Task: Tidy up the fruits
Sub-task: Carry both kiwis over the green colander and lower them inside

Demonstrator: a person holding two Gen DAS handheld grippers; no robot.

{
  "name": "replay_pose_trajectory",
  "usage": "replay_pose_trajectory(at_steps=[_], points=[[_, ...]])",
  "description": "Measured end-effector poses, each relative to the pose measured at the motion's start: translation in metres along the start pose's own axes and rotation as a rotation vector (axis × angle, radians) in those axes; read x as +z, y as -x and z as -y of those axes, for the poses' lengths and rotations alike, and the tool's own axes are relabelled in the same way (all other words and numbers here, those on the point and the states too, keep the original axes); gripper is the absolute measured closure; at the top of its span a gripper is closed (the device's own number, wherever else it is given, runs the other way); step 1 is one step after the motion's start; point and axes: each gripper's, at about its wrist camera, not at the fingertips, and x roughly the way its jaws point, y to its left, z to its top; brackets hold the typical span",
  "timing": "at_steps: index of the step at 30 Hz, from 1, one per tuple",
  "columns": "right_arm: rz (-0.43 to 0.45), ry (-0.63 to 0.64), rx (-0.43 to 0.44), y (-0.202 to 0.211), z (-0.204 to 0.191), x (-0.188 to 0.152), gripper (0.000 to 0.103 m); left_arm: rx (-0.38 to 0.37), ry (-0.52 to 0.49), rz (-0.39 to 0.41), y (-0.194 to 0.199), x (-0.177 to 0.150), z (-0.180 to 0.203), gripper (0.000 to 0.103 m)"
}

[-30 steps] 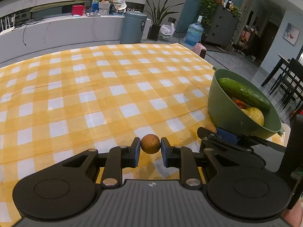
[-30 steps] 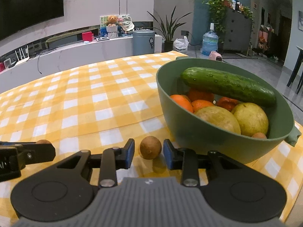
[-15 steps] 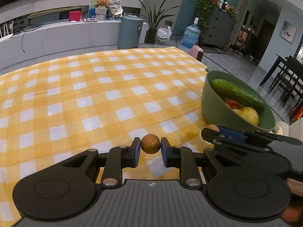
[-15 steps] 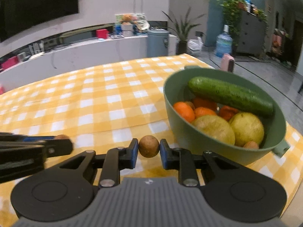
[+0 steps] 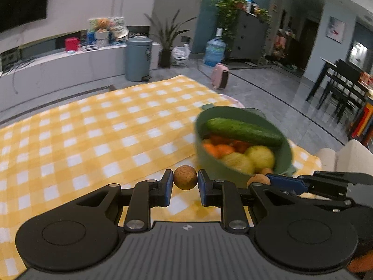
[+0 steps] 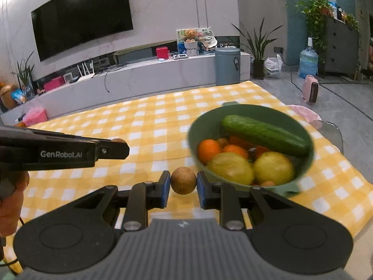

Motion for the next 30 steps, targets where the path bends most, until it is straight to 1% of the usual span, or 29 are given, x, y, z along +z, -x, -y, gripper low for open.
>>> replay_pose_trajectory(at_steps=[5, 8, 10, 13, 18, 21, 24, 26, 30], points=[[0.031, 0.022, -0.004, 0.018, 0.039, 0.007, 0.082, -0.057, -0.015, -0.013, -0.009, 0.015, 0.029, 0.078], [0.027, 0.050, -0.003, 0.021, 0.062, 0.015, 0.082, -0.099, -0.014, -0.036, -0.019, 0.023, 0.043, 0.078], [0.007, 0.074, 0.011, 0.018, 0.077, 0.021, 0.082, -0.128, 0.004, -0.059, -0.028, 0.028, 0.050, 0.078], [-0.024, 0.113, 0.039, 0.010, 0.095, 0.029, 0.082, -0.148, 0.011, -0.084, -0.043, 0.033, 0.061, 0.078], [-0.077, 0.183, 0.128, -0.006, 0.121, 0.040, 0.082, -0.191, 0.043, -0.151, -0.073, 0.039, 0.070, 0.078], [-0.126, 0.245, 0.169, -0.017, 0.127, 0.044, 0.082, -0.202, 0.067, -0.182, -0.087, 0.039, 0.071, 0.078], [-0.168, 0.271, 0.196, -0.031, 0.131, 0.048, 0.082, -0.211, 0.095, -0.219, -0.102, 0.038, 0.071, 0.078], [-0.180, 0.280, 0.192, -0.037, 0.135, 0.049, 0.082, -0.212, 0.109, -0.249, -0.109, 0.037, 0.071, 0.078], [-0.178, 0.268, 0.210, -0.043, 0.141, 0.050, 0.082, -0.174, 0.128, -0.317, -0.125, 0.032, 0.074, 0.078]])
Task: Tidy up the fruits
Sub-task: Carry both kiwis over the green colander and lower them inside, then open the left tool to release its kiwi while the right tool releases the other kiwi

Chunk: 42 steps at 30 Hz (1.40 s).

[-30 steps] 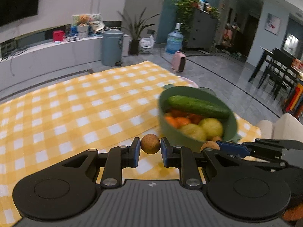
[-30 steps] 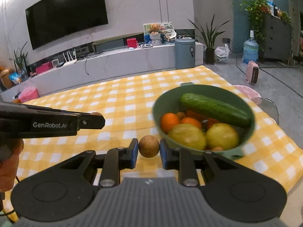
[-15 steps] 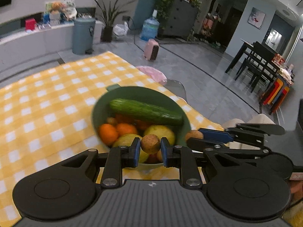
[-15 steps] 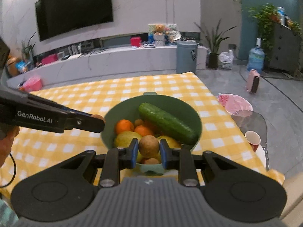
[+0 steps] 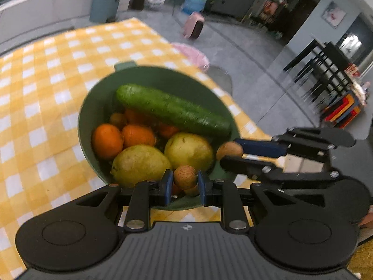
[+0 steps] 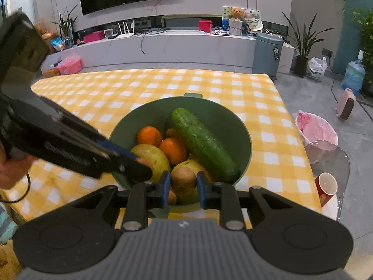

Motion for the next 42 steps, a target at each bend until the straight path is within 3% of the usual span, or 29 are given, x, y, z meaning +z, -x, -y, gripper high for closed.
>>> replay_pose_trajectory(at_steps=[3, 14, 17, 19, 21, 27, 33, 42], points=[[-0.008, 0.002, 0.000, -0.005, 0.002, -0.002, 0.082, 0.038, -0.004, -0.047, -0.010, -0.001, 0.003, 0.078], [-0.015, -0.015, 0.036, -0.014, 0.015, -0.005, 0.082, 0.119, -0.083, -0.097, -0.014, 0.001, 0.019, 0.077], [-0.016, -0.023, 0.049, -0.013, 0.017, -0.005, 0.082, 0.114, -0.093, -0.086, -0.012, -0.001, 0.020, 0.075], [-0.021, -0.036, 0.058, -0.013, 0.019, -0.004, 0.082, 0.114, -0.095, -0.077, -0.010, -0.001, 0.019, 0.068], [-0.030, -0.054, 0.065, -0.014, 0.021, -0.003, 0.082, 0.103, -0.082, -0.061, -0.003, -0.002, 0.018, 0.056], [-0.050, -0.079, 0.083, -0.015, 0.017, 0.006, 0.082, 0.114, -0.064, 0.050, 0.035, -0.002, 0.016, 0.054], [-0.077, -0.091, 0.115, -0.027, 0.005, 0.019, 0.082, 0.250, -0.088, 0.128, 0.071, -0.008, 0.009, 0.048], [-0.169, -0.055, 0.086, -0.056, -0.012, 0.022, 0.082, 0.300, -0.102, 0.127, 0.086, -0.020, -0.001, 0.047]])
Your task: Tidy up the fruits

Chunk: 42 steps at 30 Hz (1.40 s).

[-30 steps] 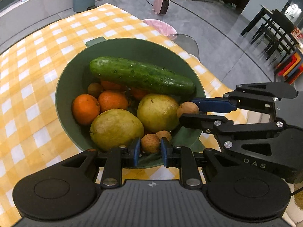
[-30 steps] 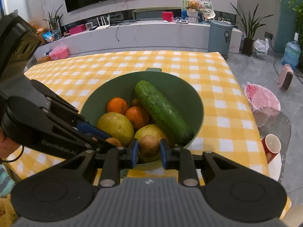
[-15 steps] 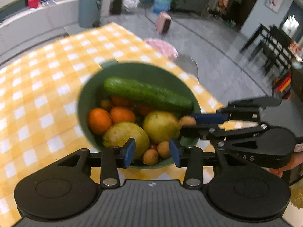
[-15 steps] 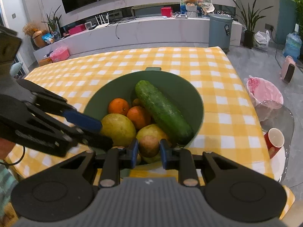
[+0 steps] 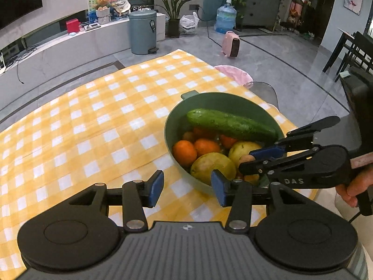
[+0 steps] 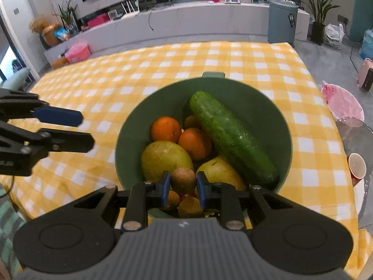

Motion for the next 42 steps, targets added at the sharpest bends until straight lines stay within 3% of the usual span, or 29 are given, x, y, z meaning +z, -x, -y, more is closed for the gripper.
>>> replay_pose_trajectory(at_steps=[11, 15, 17, 22, 28, 32, 37, 42], points=[[-0.033, 0.007, -0.039, -0.006, -0.006, -0.001, 0.082, -0.005, -0.008, 0.007, 0.009, -0.007, -0.004, 0.047], [0.002, -0.027, -0.052, 0.005, -0.007, 0.002, 0.066, 0.006, -0.009, 0.026, 0.020, -0.007, -0.007, 0.045], [0.026, -0.039, -0.049, 0.016, -0.008, 0.005, 0.065, 0.008, -0.007, 0.042, 0.030, -0.007, -0.010, 0.042], [0.189, -0.074, -0.114, 0.070, -0.020, 0.018, 0.046, 0.037, -0.010, 0.129, 0.066, -0.005, -0.010, 0.042], [0.420, -0.103, -0.187, 0.156, -0.053, 0.023, 0.025, 0.073, 0.019, 0.302, 0.124, -0.006, -0.005, 0.036], [0.568, -0.102, -0.300, 0.198, -0.082, 0.002, 0.025, 0.132, 0.044, 0.402, 0.153, -0.017, 0.002, 0.036], [0.681, -0.083, -0.369, 0.220, -0.118, -0.040, 0.024, 0.303, -0.024, 0.509, 0.169, -0.042, 0.023, 0.035], [0.731, -0.086, -0.427, 0.222, -0.145, -0.088, 0.021, 0.327, -0.003, 0.567, 0.173, -0.071, 0.036, 0.027]])
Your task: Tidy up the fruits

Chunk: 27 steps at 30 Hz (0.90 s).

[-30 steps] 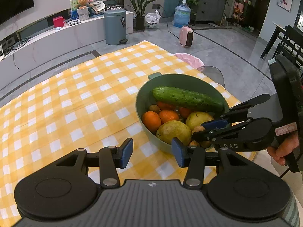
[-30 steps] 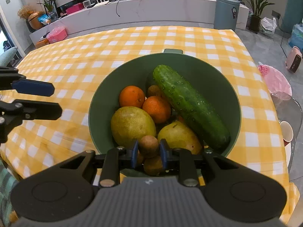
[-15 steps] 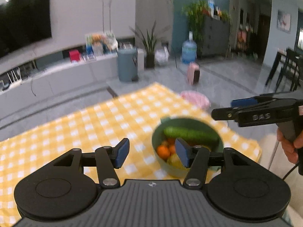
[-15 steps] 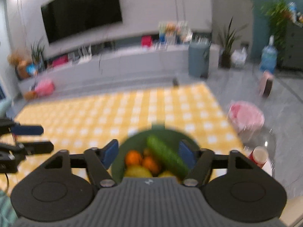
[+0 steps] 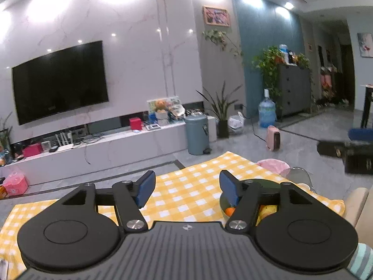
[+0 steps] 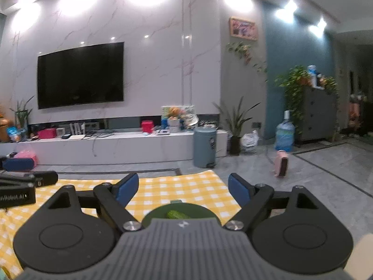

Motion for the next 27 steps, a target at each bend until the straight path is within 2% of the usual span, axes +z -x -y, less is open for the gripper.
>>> replay_pose_trajectory(at_steps=[2, 5, 9, 15, 20, 22, 27], points=[[-0.006, 0.008, -0.009, 0.010, -0.006, -0.016, 0.021, 0.005, 0.000, -0.001, 0.005, -0.009, 0.006, 0.025], [-0.034, 0.034, -0.010, 0.019, -0.013, -0.039, 0.021, 0.015, 0.003, -0.010, 0.009, -0.024, 0.014, 0.015], [-0.070, 0.013, 0.002, 0.028, -0.015, -0.069, 0.021, -0.006, -0.011, -0.056, 0.014, -0.045, 0.021, 0.015], [-0.079, -0.006, -0.004, 0.042, -0.025, -0.108, 0.021, 0.007, 0.019, -0.143, 0.012, -0.074, 0.025, 0.015], [-0.076, -0.048, -0.005, 0.046, -0.022, -0.125, 0.020, 0.026, -0.003, -0.166, 0.021, -0.091, 0.029, 0.015], [-0.065, -0.055, -0.017, 0.050, -0.024, -0.129, 0.016, 0.022, -0.004, -0.178, 0.023, -0.098, 0.030, 0.015], [-0.055, -0.052, -0.038, 0.051, -0.026, -0.133, 0.014, 0.023, -0.008, -0.205, 0.022, -0.109, 0.032, 0.015]])
